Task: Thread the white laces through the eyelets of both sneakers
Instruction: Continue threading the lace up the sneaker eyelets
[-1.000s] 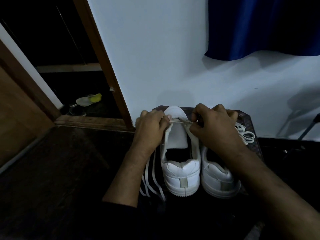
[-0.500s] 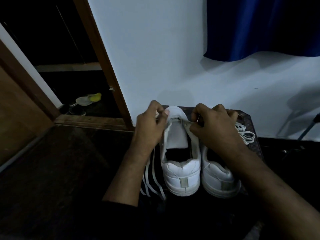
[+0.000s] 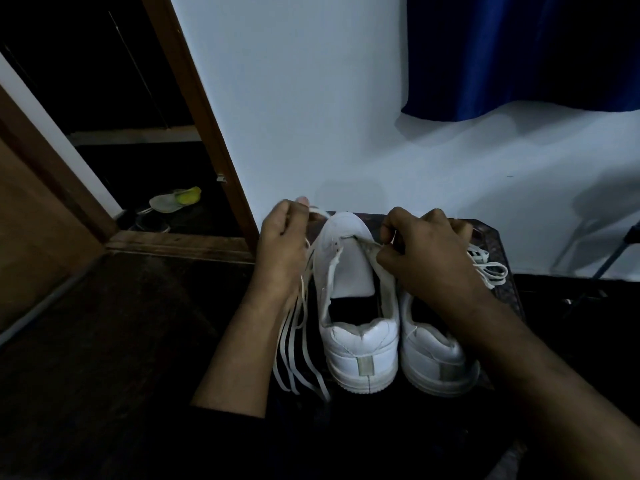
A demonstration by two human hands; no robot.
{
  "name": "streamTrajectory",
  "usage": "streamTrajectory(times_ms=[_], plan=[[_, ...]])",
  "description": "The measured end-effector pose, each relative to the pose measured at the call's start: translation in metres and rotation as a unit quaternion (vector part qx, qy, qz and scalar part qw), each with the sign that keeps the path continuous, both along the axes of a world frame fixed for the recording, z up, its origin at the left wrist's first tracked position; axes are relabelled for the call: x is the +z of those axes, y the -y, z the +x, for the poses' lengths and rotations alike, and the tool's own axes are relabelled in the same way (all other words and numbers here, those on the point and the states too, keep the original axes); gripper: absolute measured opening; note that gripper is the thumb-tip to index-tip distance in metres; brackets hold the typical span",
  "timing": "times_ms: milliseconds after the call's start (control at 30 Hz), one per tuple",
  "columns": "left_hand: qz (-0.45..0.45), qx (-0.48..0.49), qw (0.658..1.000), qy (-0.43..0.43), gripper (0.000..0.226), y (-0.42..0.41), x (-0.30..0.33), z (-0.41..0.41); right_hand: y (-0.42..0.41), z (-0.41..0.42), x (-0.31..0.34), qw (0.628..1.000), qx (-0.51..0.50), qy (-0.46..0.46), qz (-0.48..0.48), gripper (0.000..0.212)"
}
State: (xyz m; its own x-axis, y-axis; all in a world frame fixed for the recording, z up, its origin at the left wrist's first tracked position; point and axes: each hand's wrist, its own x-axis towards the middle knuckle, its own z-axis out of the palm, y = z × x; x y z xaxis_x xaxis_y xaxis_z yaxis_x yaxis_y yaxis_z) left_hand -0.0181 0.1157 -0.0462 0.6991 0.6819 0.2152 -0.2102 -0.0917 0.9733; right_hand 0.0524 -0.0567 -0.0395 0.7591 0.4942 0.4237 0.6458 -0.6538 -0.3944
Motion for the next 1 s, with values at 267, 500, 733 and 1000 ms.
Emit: streamTrajectory(times_ms=[267, 500, 733, 1000], plan=[[-0.077, -0.035, 0.995, 0.056, 0.037, 0.007, 0.004, 0.002, 0.001, -0.003, 0.002, 1.000, 0.002, -0.024, 0.000, 0.012], [-0.214, -0.075, 0.963, 0.143, 0.032, 0.034, 0.049, -0.005, 0.011, -0.012, 0.020, 0.983, 0.091, -0.103, 0.120, 0.025], [-0.235, -0.165, 0.943, 0.168, 0.024, 0.093, 0.100, -0.003, 0.037, -0.051, 0.047, 0.838, 0.237, -0.359, 0.337, 0.047], [-0.219, -0.213, 0.947, 0.105, 0.021, 0.141, 0.084, 0.031, 0.099, -0.024, 0.028, 0.834, 0.147, -0.324, 0.422, 0.016]])
